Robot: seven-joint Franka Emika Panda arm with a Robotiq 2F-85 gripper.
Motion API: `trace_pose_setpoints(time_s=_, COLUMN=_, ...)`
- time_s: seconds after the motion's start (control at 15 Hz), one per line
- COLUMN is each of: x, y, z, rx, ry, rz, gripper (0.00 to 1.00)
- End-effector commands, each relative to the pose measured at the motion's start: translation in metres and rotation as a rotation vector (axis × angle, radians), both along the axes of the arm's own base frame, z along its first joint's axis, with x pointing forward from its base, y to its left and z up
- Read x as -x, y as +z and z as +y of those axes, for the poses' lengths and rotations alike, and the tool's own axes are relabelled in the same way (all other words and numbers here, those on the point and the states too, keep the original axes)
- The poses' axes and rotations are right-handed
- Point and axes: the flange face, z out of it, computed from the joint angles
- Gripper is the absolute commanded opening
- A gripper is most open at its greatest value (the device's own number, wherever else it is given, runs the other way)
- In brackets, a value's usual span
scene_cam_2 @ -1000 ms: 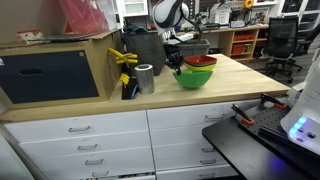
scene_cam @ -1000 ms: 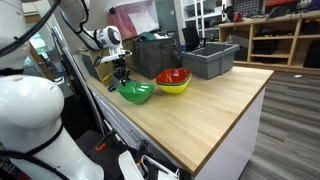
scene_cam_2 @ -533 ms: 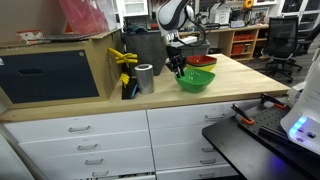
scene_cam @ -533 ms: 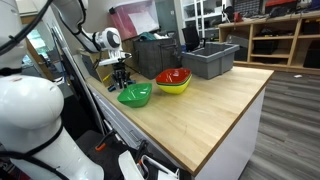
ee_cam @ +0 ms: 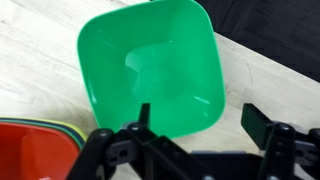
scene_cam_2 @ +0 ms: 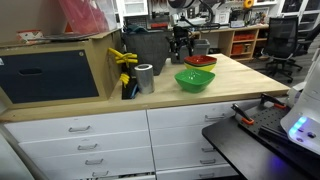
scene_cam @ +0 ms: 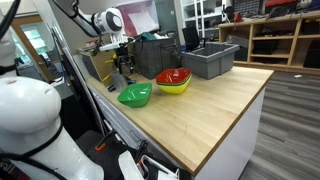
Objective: Remove the green bowl from the stacked bowls
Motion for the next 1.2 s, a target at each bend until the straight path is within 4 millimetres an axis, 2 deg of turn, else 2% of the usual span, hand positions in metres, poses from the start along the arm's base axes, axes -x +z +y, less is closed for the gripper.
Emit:
trace_pose_setpoints(time_s=0.0, x=-0.001, y=0.033, z=-0.036, rx=-0.007, ry=-0.063, rz=-0.002, gripper=1.00)
trace_pose_setpoints(time_s=0.2, x=-0.007, y=0.046, z=-0.070, rx=-0.002, ry=-0.128, rz=-0.024, gripper=1.00)
trace_pose_setpoints(time_s=0.6, x=-0.012, y=0.061, z=-0.121, rx=0.005, ry=-0.249, rz=-0.065, gripper=1.00)
trace_pose_setpoints(time_s=0.93, x=-0.012, y=0.070, z=-0.151, rx=-0.011, ry=-0.370, rz=-0.067, gripper=1.00)
trace_pose_setpoints(time_s=1.0, x=-0.019, y=0.061, z=-0.146, rx=0.004, ry=-0.306, rz=-0.074, gripper=1.00)
trace_pose_setpoints(time_s=1.13, x=-0.019, y=0.063, z=-0.152, rx=-0.002, ry=-0.338, rz=-0.077, gripper=1.00)
